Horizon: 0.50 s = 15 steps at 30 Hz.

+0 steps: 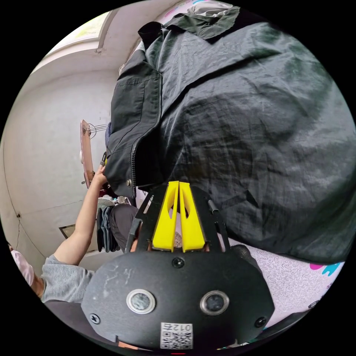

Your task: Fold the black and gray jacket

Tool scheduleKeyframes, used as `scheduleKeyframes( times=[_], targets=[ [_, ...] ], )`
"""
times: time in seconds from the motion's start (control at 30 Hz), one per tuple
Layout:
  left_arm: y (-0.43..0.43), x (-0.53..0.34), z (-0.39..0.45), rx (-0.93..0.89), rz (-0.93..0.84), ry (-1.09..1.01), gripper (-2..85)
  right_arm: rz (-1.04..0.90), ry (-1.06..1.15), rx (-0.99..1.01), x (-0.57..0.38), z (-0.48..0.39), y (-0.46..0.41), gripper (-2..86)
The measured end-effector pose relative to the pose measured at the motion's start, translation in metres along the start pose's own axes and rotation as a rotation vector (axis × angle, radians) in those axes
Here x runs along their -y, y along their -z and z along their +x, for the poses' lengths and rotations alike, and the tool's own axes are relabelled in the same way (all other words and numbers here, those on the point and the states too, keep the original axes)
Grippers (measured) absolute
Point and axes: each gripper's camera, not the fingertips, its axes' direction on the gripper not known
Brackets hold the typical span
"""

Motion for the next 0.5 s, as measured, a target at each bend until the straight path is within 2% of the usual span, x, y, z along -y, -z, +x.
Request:
scheduleKeyframes(
  times=[0.1,0.3,0.33,0.4,0.47,0.5],
  targets=[
    [-0.008,-0.018,0.057,0.063,0.009,-0.128,5.6,-0.011,-0.005,-0.004,-0.016,0.003,-0.005,-0.8],
    [-0.041,-0.059,0.238,0.205,-0.101,-0.633,5.1,-0.013,-0.030,-0.022,-0.052,0.014,-0.020,-0.7],
    [-0.046,-0.066,0.275,0.285,-0.110,-0.748,5.0,-0.014,-0.024,-0.026,-0.060,0.016,-0.024,-0.7],
    [-0.043,-0.080,0.326,0.467,0.000,-0.913,4.9,-0.017,-0.015,-0.030,-0.074,0.017,-0.032,-0.7],
    [-0.041,-0.097,0.367,0.721,0.186,-1.112,5.4,-0.021,-0.002,-0.028,-0.090,0.019,-0.041,-0.8],
    [-0.042,-0.098,0.369,0.767,0.200,-1.108,5.7,-0.024,0.004,-0.028,-0.101,0.021,-0.047,-0.8]
  ],
)
